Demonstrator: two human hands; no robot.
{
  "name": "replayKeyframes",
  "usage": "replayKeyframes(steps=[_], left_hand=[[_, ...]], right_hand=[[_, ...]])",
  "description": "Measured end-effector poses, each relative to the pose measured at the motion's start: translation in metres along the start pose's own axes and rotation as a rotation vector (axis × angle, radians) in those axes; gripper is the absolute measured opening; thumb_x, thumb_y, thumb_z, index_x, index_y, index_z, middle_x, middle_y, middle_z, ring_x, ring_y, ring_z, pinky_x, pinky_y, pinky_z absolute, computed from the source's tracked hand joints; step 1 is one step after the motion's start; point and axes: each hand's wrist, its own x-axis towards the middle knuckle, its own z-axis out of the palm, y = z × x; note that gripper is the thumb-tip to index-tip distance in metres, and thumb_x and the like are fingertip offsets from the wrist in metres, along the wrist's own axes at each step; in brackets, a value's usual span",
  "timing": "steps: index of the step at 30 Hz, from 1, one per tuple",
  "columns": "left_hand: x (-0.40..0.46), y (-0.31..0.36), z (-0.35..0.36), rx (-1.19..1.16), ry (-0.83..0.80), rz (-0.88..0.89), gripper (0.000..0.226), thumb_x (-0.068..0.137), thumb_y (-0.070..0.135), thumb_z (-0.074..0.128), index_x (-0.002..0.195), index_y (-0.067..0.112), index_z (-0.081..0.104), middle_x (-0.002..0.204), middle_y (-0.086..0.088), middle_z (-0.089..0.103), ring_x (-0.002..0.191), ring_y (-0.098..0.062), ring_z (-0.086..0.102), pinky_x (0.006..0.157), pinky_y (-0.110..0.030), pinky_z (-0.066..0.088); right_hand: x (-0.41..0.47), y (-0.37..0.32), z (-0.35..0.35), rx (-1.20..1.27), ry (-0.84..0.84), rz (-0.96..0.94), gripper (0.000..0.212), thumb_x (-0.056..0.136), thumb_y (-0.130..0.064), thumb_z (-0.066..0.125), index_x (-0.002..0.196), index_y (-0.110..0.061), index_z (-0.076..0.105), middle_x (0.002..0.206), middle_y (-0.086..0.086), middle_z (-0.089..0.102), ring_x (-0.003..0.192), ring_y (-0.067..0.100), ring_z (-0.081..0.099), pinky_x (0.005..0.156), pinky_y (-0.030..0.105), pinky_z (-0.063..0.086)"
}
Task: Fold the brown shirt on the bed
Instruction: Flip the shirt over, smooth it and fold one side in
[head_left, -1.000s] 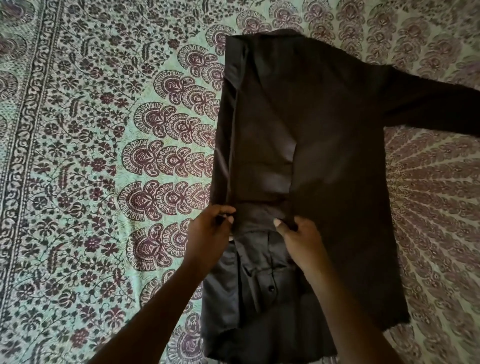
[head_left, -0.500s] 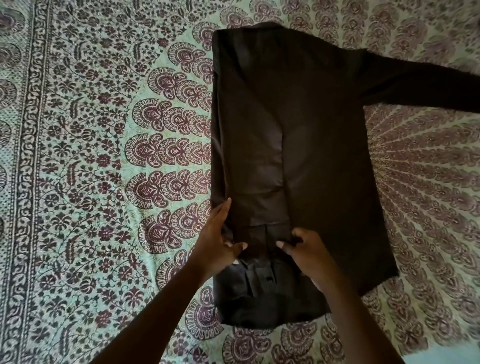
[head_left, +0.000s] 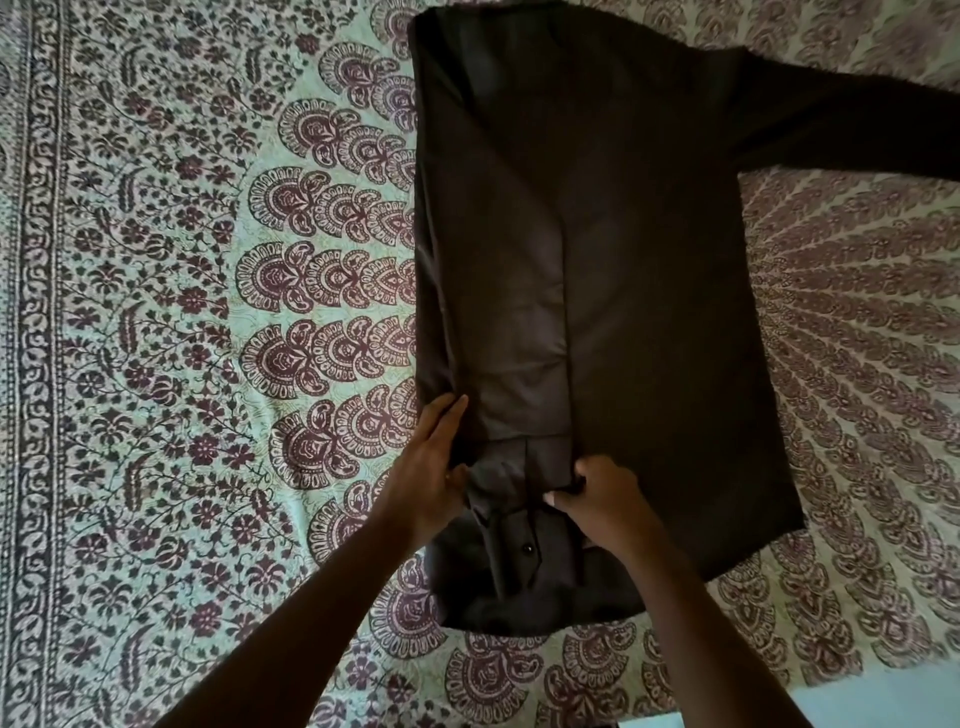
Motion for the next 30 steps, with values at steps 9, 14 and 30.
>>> replayKeyframes(steps=[9, 14, 30], left_hand=[[0.065, 0.021, -0.029, 0.024, 0.276, -0.097, 0.043, 0.093, 0.013, 0.063, 0.135, 0.019, 0.054, 0.123, -0.006, 0.064, 0.104, -0.028, 0.067, 0.085, -0.043, 0.058], [0.16, 0.037, -0.06, -0.034, 0.352, -0.078, 0.049, 0.094, 0.013, 0.064, 0.141, 0.009, 0.048, 0.131, -0.017, 0.056, 0.119, -0.035, 0.057, 0.1, -0.042, 0.048], [0.399, 0.082, -0.148, -0.09, 0.57, -0.018, 0.027, 0.099, 0.012, 0.057, 0.125, 0.016, 0.064, 0.12, -0.011, 0.064, 0.1, -0.023, 0.062, 0.09, -0.03, 0.051]], right_hand=[[0.02, -0.053, -0.045, -0.157, 0.225, -0.047, 0.074, 0.068, -0.095, 0.054, 0.076, -0.022, 0.052, 0.082, 0.003, 0.063, 0.077, 0.026, 0.064, 0.064, 0.037, 0.052], [0.086, -0.112, -0.085, 0.123, 0.517, -0.257, 0.051, 0.081, -0.062, 0.075, 0.091, -0.014, 0.063, 0.089, 0.008, 0.07, 0.094, 0.032, 0.068, 0.079, 0.046, 0.057], [0.21, -0.197, -0.157, -0.388, 0.566, -0.549, 0.014, 0.097, -0.029, 0.062, 0.108, -0.022, 0.066, 0.117, 0.003, 0.052, 0.117, 0.028, 0.043, 0.088, 0.044, 0.025]])
